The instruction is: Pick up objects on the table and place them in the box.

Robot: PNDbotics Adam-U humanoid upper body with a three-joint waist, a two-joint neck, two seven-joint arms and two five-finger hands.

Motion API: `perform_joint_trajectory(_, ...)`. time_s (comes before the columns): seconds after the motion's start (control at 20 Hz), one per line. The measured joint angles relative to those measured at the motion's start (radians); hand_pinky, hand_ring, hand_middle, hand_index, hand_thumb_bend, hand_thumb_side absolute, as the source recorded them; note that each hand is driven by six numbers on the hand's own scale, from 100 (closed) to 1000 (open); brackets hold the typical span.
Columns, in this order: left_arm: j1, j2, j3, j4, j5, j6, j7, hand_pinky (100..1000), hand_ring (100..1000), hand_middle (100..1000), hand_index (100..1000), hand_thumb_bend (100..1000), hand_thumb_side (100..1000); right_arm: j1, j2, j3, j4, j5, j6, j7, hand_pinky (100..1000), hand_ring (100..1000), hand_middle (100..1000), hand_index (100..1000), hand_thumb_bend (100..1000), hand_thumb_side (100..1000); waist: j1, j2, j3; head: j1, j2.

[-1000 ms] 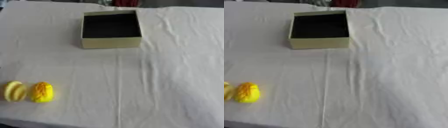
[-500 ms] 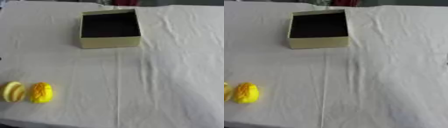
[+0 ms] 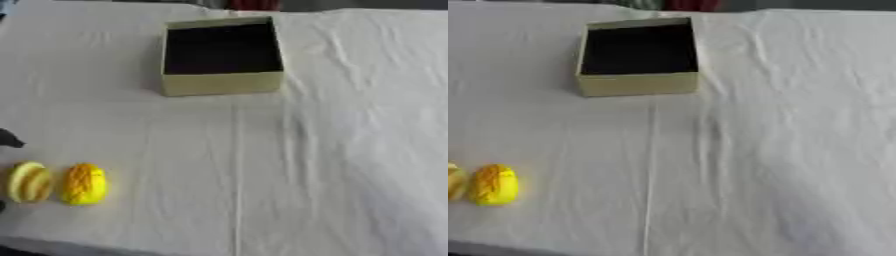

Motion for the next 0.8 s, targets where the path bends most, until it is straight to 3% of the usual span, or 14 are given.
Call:
perform_joint_trajectory(0.6,-0.078,-0.025,-0.063,0.123,-0.011,-0.043,-0.011,851,884,822,871,413,100,-0.003,0.008,0.001,0.0,-0.009,0.003,0.006,846,819,716,847,100,556,-0.002,0.006,-0.012,0.018,0.0)
perform_joint_trajectory(0.7,-0.085,-0.028,-0.071,0.134,-0.006,-0.05,-0.014,834,868,802,857,384,100,-0.003,0.009,0.002,0.0,-0.011,0.003,0.006,847,819,716,847,100,556,-0.002,0.006,-0.013,0.018,0.0)
perform_joint_trajectory(0.8,-0.092,-0.033,-0.079,0.143,-0.003,-0.055,-0.014,777,805,712,736,253,100,-0.003,0.009,0.002,0.0,-0.012,0.004,0.007,847,820,717,848,100,554,-0.001,0.006,-0.013,0.02,0.0)
